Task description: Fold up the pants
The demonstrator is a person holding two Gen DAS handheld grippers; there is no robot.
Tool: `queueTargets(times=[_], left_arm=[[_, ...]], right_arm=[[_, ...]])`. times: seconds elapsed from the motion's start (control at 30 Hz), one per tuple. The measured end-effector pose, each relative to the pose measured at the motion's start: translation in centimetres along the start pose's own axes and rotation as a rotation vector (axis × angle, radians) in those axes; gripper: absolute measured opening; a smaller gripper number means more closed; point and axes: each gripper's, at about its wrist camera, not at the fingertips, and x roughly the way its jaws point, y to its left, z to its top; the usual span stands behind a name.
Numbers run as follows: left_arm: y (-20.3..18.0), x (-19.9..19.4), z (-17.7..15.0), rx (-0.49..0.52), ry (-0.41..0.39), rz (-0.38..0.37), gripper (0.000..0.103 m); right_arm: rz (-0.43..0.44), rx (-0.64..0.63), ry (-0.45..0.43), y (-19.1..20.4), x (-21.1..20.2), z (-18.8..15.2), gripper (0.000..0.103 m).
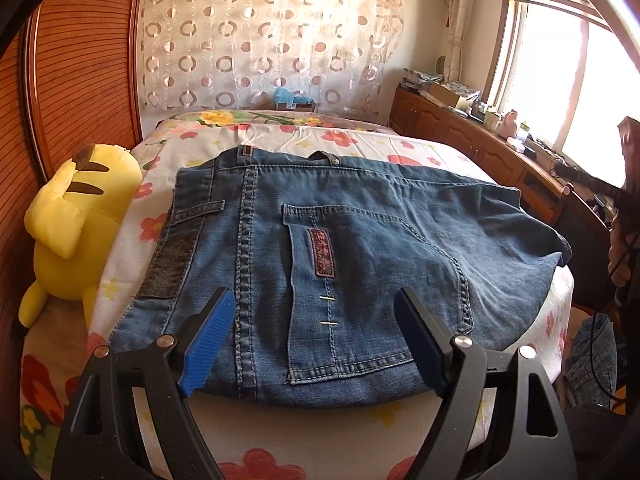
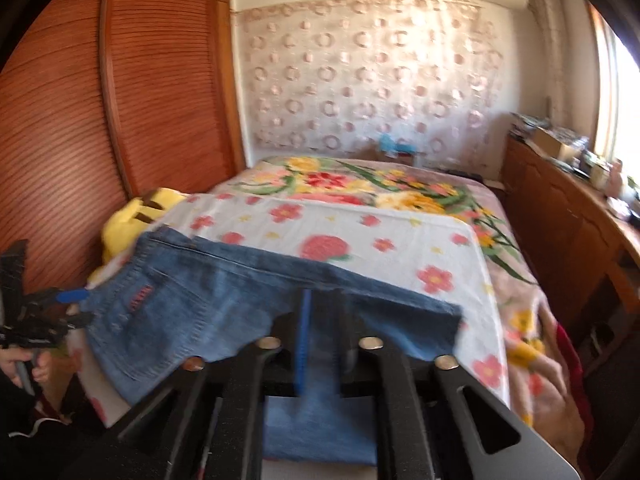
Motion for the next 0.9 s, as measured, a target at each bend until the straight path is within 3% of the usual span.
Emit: queueTargets(times=[0.13,0.33,0.53,0.6,0.9], left_arm=[[-0.5,0.5,-0.2,0.007,0.012,-0.005,0.082],[-1.0,1.2,-0.4,0.007,0.026,-0.015,0.082],[-1.4,1.6,-0.6,0.016,0.040,-0.018,0.082],[-1.3,1.6,-0.6,0.014,0.038,-0.016,0.082],[-0.5,1.0,-0.5,-0.007,0.023,-0.013,0.082]], right_arm=[[-0.088,0.090,0.061,-3.9,-0.2,-3.3,0.042],[-0.137,0.149,0.137,-6.3,-0.1,-6.5,0.043],[-0.134,0.146,0.196,-6.3,1.8,-6.7,0.043],[-0.123,0.137,0.195,-6.9,2.2,-6.5,0.012],[-0.009,0.049,0.036,-3.8,-0.7,-1.0,0.008]])
